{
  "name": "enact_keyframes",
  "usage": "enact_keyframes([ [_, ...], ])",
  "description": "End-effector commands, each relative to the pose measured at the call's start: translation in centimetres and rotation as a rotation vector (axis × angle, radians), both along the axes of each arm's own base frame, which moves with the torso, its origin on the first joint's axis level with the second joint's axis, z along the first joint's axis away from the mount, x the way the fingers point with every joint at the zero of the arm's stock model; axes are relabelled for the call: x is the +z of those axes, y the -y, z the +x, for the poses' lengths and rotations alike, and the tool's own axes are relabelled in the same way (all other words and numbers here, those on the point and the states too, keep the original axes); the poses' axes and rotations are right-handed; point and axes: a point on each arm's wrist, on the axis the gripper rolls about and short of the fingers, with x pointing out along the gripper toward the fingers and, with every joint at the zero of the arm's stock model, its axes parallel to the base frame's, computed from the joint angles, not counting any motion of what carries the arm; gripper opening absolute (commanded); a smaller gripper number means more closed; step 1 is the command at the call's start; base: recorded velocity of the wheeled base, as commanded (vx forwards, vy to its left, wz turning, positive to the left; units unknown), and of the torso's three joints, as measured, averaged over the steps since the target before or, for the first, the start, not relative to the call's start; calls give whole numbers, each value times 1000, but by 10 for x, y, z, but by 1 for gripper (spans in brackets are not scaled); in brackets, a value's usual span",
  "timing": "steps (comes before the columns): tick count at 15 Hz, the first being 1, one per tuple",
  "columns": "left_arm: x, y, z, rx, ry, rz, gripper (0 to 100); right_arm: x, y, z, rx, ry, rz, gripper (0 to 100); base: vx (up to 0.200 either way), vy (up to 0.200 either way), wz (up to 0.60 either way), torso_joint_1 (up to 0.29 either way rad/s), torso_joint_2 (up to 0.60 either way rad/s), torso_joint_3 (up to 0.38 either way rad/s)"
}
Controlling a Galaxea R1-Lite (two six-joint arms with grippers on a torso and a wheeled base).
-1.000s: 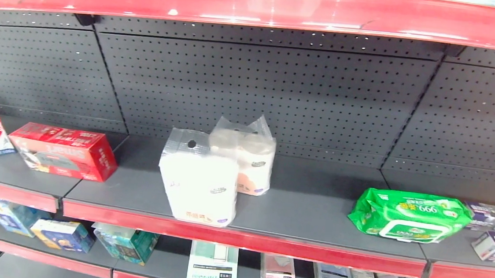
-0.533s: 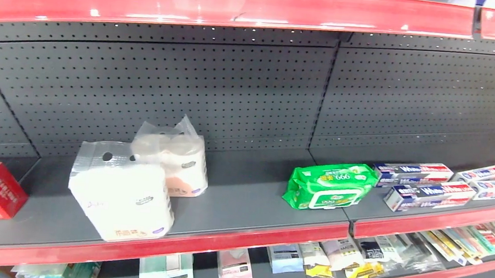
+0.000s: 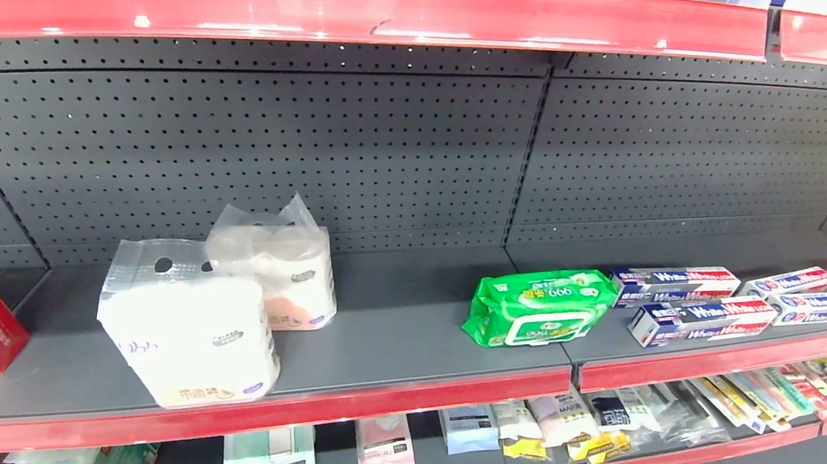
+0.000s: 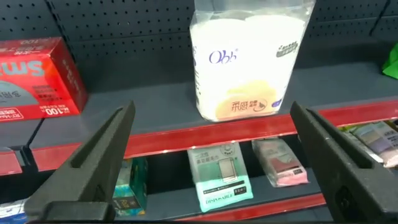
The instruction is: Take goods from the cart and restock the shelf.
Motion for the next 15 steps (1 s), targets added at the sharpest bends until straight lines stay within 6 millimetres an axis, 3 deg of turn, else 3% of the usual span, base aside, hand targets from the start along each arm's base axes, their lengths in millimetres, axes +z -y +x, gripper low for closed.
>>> enact_keyframes([
  [1, 97, -1, 14, -15, 24, -120, 100, 0, 0, 0, 0, -3, 0, 100, 0, 0, 0, 0, 0, 0],
  [2, 120, -1, 25, 33, 14, -135, 100, 0, 0, 0, 0, -1, 0, 100, 0, 0, 0, 0, 0, 0],
  [4, 122, -5, 52, 252, -103, -116, 100, 0, 0, 0, 0, -1, 0, 100, 0, 0, 0, 0, 0, 0],
  [8, 100, -33, 111, 588, -445, -126, 100, 0, 0, 0, 0, -1, 0, 100, 0, 0, 0, 0, 0, 0],
  [15, 59, -72, 157, 672, -760, -220, 100, 0, 0, 0, 0, -3, 0, 100, 0, 0, 0, 0, 0, 0],
])
